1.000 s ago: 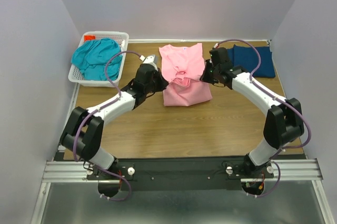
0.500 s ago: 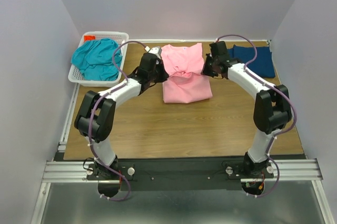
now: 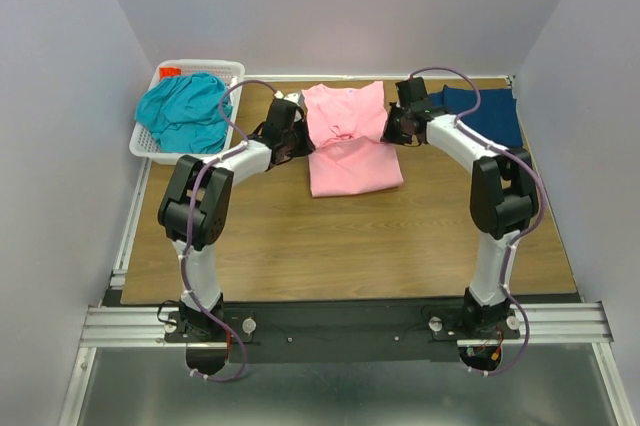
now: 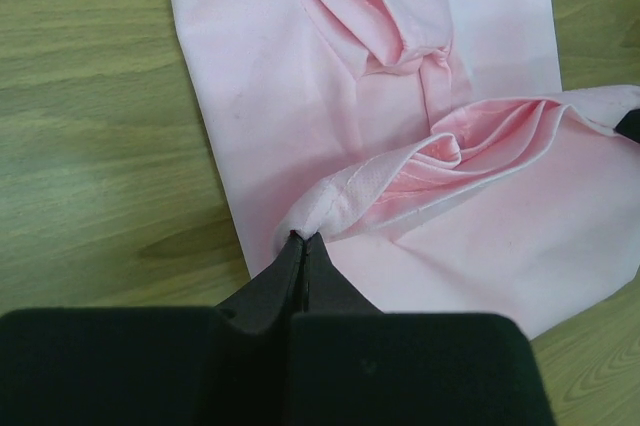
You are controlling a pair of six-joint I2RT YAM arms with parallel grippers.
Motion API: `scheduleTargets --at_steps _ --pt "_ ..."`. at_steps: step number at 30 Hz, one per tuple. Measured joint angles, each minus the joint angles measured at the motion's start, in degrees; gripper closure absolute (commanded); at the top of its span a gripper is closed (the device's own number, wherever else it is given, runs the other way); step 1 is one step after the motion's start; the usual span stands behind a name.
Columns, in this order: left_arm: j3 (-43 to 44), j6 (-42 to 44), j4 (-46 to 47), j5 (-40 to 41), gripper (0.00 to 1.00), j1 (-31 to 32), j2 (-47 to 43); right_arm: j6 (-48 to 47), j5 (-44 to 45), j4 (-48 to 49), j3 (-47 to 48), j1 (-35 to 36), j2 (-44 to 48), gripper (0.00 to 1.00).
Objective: Fold and stack the t-shirts
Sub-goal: Fold the tshirt
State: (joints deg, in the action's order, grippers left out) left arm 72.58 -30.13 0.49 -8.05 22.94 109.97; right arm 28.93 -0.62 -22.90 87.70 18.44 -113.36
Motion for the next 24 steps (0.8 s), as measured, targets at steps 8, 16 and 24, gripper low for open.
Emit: scheduleTargets --at_steps 8,16,24 --pt "3.0 1.0 -0.3 -1.7 1.0 -0.3 2.6 0.3 -0.2 0.2 2.1 -1.0 -3.9 0.85" --pt "7.7 2.5 -4.0 -1.8 0.02 -0.9 4.2 0.5 -0.5 0.1 4.5 -1.7 -5.9 0.0" --pt "9.4 2.8 -6.7 -2.4 0.02 -1.0 1.5 -0.3 -5.4 1.2 -0.5 -2.1 2.7 0.0"
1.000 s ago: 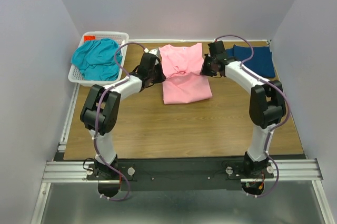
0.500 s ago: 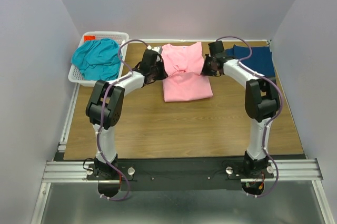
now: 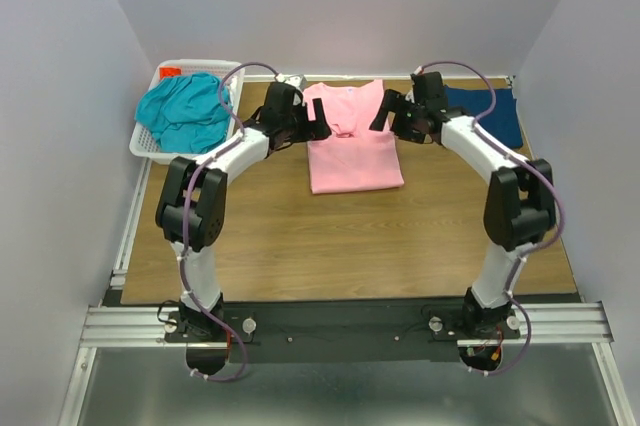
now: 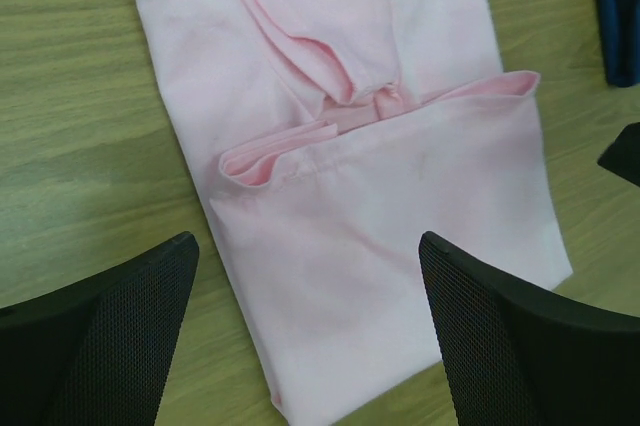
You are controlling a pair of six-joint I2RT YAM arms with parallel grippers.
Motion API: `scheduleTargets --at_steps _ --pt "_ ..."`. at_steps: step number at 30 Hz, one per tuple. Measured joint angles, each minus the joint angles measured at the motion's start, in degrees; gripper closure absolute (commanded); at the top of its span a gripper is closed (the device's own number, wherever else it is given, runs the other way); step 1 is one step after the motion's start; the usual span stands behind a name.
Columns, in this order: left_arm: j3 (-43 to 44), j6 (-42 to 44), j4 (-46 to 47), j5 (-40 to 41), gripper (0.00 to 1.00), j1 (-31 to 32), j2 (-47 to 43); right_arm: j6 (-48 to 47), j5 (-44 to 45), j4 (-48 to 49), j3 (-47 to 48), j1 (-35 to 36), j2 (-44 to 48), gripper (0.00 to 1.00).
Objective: Fold and stack the t-shirts
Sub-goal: Fold the tshirt
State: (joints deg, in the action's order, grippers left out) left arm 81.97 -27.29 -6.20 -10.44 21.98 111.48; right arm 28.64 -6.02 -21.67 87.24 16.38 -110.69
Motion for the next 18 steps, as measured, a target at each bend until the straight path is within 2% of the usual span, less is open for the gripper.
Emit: scheduleTargets --at_steps 7,12,18 --pt "-10.1 -1.8 5.2 -4.2 0.02 3.4 -10.3 1.0 -14.0 7.4 -15.6 0.0 15.9 0.0" --pt "-15.8 -3.6 9.0 -7.3 0.02 7.0 -10.5 1.5 -18.1 10.1 -20.7 0.0 14.7 0.0" --pt "-19.8 -5.1 11.2 -9.3 0.02 8.9 -7.5 1.7 -16.2 11.7 -23.3 0.0 10.0 0.0"
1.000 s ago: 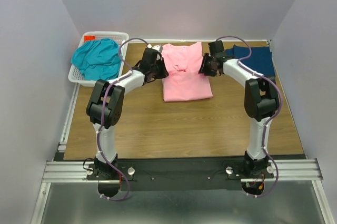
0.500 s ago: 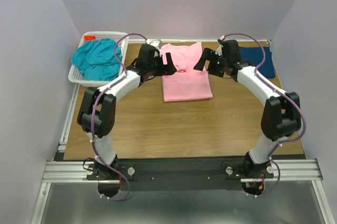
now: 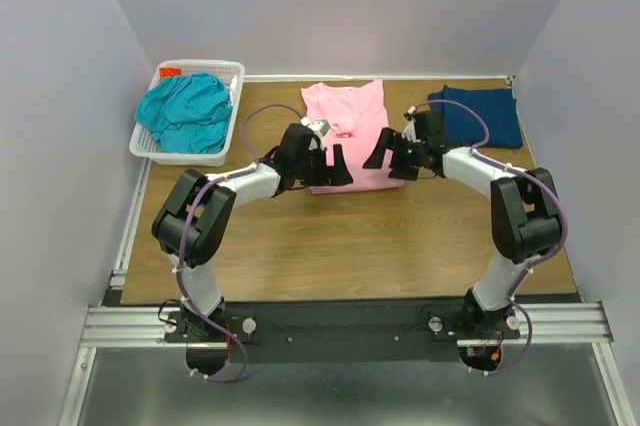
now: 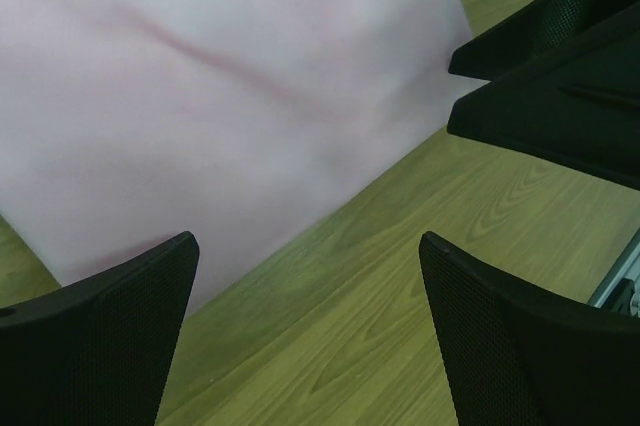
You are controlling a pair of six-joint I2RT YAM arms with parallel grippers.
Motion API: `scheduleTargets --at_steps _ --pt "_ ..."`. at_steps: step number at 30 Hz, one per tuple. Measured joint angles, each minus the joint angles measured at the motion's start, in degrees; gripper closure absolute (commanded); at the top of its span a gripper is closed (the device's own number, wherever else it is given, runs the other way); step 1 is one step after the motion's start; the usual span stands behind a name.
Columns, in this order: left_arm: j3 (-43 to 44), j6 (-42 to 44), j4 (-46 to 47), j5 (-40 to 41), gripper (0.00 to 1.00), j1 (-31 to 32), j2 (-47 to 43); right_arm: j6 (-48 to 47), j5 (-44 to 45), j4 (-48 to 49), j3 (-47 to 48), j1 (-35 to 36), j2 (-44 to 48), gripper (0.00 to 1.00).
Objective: Fold and stack the t-shirts
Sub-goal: Fold the tshirt
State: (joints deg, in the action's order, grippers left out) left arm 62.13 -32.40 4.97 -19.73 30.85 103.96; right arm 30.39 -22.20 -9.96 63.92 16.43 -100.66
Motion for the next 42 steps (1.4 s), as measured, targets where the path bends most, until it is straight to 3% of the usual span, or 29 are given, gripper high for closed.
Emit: scheduleTargets --at_steps 13,22,27,34,38,42 --pt "-10.0 -2.2 8.1 0.0 0.02 -0.3 -1.2 0.3 3.3 6.9 -10.2 0.0 1.2 0.0" --pt "-23.0 -4.6 10.6 0.2 0.02 0.5 -11.8 2.5 3.3 8.4 -24.1 2.5 13.8 0.0" --pt "-29.7 -6.2 4.9 2.9 0.02 2.3 -21.9 3.1 4.1 2.8 -30.8 5.3 23.6 0.0" --pt "-30.5 -7.9 -5.8 9.6 0.02 3.4 -36.0 4.8 5.6 -1.3 -31.3 5.9 37.8 0.0" --pt "-30.7 -9.1 -10.1 13.7 0.03 3.4 -39.3 5.9 6.1 -1.3 -31.3 5.9 39.2 0.0" --pt "-32.0 -10.5 -12.8 16.9 0.16 3.3 -38.8 6.7 5.0 -1.4 -31.4 5.9 34.4 0.0"
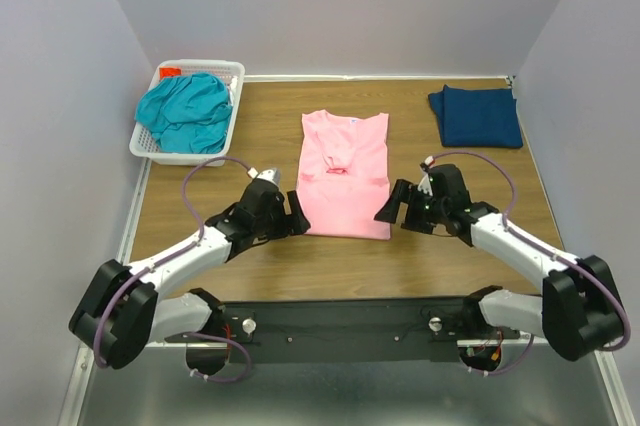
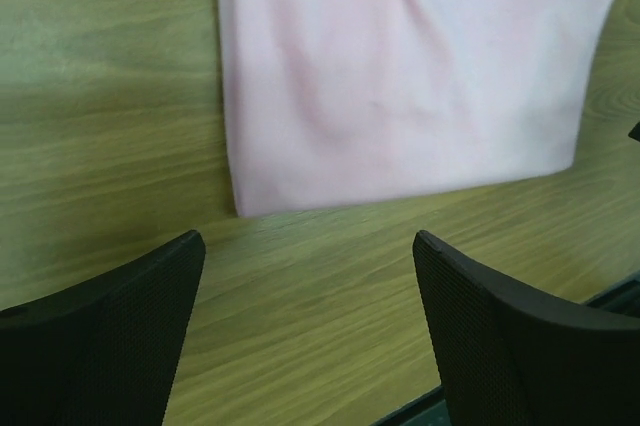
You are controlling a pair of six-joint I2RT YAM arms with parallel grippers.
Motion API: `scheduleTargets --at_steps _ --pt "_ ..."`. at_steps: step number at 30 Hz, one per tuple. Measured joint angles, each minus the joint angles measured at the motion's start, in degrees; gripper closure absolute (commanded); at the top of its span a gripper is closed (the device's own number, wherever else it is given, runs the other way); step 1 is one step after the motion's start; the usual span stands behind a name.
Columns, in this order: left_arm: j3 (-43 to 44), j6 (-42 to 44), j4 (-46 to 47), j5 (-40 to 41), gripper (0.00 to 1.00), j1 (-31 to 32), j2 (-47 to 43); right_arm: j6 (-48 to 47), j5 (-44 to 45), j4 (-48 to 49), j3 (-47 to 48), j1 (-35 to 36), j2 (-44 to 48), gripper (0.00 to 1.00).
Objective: Fold and stack the t-shirts
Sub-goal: Fold the tshirt
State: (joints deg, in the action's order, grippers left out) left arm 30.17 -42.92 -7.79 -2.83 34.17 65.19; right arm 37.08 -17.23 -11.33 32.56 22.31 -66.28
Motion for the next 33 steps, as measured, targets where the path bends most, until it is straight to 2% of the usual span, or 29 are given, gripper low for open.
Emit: scheduleTargets --at_steps 5,7,12,15,16,17,19,20,21,29,30,32,33 --pt "-1.6 -1.0 0.0 0.7 0.43 -0.2 4.0 0.0 -0.6 -0.8 -0.5 0.0 -6.5 0.03" --pt "-1.6 -1.2 0.2 0.5 0.5 -0.2 5.8 0.0 -0.9 -1.0 -0.5 0.0 -7.5 0.06" --pt "-1.6 -1.4 3.7 0.4 0.51 -0.4 8.5 0.4 -2.4 -0.4 -0.7 0.0 -8.7 0.1" --pt "-1.5 -1.4 5.2 0.4 0.59 -0.5 9.4 0.8 -3.6 0.9 -0.9 0.0 -9.5 0.12" --pt "-1.5 -1.5 5.5 0.4 0.64 -0.6 9.7 0.9 -4.0 1.4 -0.9 0.0 -9.7 0.12" --pt "-1.4 -1.4 5.7 0.4 0.75 -0.9 10.1 1.0 -4.4 1.8 -1.0 0.0 -10.1 0.13" --pt "-1.2 -1.0 6.0 0.4 0.86 -1.1 10.9 1.3 -5.1 2.6 -1.0 0.0 -10.5 0.17" --pt "-1.2 -1.0 6.1 0.5 0.95 -1.2 11.2 1.4 -5.2 2.8 -1.1 0.0 -10.6 0.18" --pt "-1.1 -1.1 6.2 0.4 0.99 -1.4 11.5 1.5 -5.4 3.0 -1.2 0.0 -10.8 0.2" --pt "-1.1 -0.2 6.8 -0.9 1.0 -1.5 11.8 2.5 -6.6 5.0 -2.1 0.1 -12.1 0.39" --pt "-1.1 -0.2 6.8 -1.0 1.0 -1.5 11.8 2.8 -6.7 5.3 -2.4 0.3 -12.2 0.48" --pt "-1.2 -0.1 7.0 -1.1 1.0 -1.5 11.8 3.3 -6.4 5.5 -3.1 0.5 -12.2 0.57" --pt "-1.4 -0.1 7.3 -1.2 1.0 -1.5 11.8 3.5 -6.4 5.5 -3.5 0.5 -12.2 0.7"
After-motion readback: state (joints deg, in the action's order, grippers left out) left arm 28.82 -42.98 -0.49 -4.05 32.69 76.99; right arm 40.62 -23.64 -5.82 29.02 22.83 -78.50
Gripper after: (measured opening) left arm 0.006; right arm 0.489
